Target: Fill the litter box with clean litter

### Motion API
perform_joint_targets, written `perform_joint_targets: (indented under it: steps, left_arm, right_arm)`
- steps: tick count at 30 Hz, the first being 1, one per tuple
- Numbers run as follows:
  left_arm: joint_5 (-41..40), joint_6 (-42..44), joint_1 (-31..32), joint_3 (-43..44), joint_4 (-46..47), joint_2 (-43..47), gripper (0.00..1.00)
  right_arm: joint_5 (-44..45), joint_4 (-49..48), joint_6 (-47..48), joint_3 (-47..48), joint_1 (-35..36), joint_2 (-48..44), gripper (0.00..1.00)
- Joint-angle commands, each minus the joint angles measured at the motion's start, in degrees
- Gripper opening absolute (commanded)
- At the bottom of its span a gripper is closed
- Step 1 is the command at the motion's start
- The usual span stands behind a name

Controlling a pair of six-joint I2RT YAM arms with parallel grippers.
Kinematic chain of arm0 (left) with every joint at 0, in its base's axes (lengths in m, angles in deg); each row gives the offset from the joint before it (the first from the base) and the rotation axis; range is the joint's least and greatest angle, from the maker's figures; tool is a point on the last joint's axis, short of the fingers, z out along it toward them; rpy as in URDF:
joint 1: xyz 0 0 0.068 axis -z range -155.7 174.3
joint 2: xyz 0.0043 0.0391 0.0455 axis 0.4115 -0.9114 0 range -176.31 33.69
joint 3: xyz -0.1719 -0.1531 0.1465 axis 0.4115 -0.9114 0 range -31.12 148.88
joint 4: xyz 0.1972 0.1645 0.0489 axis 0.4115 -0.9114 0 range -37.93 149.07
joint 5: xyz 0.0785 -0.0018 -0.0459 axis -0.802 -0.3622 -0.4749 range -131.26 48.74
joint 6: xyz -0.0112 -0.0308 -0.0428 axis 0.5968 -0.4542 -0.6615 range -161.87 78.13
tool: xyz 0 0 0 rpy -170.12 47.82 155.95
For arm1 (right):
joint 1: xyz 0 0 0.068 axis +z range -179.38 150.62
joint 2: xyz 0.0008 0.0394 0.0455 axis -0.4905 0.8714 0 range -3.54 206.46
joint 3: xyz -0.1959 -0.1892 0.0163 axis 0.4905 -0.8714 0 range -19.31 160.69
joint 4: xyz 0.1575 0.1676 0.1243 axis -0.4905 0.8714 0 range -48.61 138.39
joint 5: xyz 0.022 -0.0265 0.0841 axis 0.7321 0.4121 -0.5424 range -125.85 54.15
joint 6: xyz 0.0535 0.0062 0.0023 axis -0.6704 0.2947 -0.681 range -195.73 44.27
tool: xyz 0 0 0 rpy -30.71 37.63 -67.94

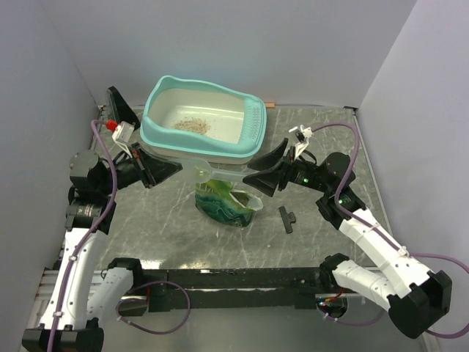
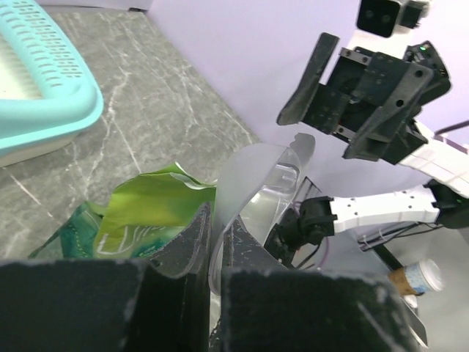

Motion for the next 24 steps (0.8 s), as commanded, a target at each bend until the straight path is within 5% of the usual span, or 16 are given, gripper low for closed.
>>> perform_joint_targets:
  steps: [1,24]
  left_arm:
    - [4.69,-2.95,-0.98,-0.31,6.65,0.72,0.01]
    - [5.75,-4.8,-2.12,-1.45,11.31,-0.77,0.01]
  right_arm:
    - [-2.71,-8.15,-1.52,-0.03,-0.26,1.16,0.79]
    - [-7.11,-22.21,-13.12,-3.81,-0.26,5.39,0.65]
